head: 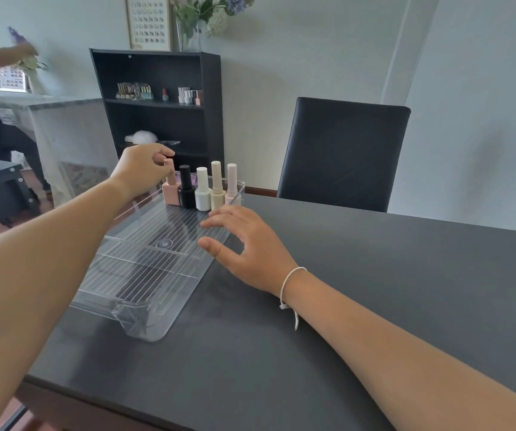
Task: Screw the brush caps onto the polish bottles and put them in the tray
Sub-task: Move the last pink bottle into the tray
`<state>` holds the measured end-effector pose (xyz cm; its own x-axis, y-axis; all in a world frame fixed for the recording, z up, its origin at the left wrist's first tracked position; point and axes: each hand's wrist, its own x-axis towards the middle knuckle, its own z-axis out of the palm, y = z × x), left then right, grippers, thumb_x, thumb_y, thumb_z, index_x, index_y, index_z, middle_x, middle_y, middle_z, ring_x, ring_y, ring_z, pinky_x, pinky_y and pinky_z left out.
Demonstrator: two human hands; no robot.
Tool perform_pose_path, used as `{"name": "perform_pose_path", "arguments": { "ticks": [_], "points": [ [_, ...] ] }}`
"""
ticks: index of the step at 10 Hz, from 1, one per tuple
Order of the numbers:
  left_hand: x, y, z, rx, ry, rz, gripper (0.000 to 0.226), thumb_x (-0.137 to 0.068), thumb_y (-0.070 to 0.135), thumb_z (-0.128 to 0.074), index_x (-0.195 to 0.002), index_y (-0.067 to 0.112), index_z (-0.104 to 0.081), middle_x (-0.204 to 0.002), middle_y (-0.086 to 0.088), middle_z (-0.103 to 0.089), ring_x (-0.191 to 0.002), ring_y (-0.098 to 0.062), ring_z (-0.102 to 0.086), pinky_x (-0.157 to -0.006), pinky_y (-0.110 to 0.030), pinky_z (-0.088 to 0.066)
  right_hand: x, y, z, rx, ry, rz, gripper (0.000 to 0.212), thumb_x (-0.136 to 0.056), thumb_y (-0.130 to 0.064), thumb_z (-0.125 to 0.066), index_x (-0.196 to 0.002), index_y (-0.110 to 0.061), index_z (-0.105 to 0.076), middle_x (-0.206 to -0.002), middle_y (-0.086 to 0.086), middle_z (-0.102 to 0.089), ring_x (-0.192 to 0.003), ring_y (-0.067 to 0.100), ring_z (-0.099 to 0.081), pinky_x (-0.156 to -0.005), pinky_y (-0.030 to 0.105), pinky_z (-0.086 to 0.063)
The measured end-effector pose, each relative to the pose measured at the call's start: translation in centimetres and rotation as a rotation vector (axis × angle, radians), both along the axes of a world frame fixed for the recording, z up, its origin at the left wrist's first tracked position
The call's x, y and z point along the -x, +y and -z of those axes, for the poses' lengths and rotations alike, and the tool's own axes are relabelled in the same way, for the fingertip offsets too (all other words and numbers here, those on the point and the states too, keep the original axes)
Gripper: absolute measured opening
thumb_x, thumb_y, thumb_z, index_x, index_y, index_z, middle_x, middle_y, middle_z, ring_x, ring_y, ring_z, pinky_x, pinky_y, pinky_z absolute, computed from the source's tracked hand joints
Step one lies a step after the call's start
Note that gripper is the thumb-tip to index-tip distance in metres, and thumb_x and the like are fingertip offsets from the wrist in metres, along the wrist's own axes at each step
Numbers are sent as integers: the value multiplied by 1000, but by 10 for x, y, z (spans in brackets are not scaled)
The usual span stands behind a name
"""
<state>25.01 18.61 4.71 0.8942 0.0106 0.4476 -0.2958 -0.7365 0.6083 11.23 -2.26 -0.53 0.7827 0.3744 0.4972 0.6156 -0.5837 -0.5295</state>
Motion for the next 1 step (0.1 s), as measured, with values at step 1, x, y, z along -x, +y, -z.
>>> {"name": "perform_pose_path", "arguments": {
  "ticks": [1],
  "points": [
    [6,-3,-8,-23,-43,-9,35,-87,16,-59,-122,16,-56,-123,-12,-58,-100,-26,-58,-84,-32,-50,3,1,-3,4,-6,-3,38,-88,-42,-53,-118,-20,-59,-133,0,-53,-125,13,-42,-100,22,-27]
  ]
}}
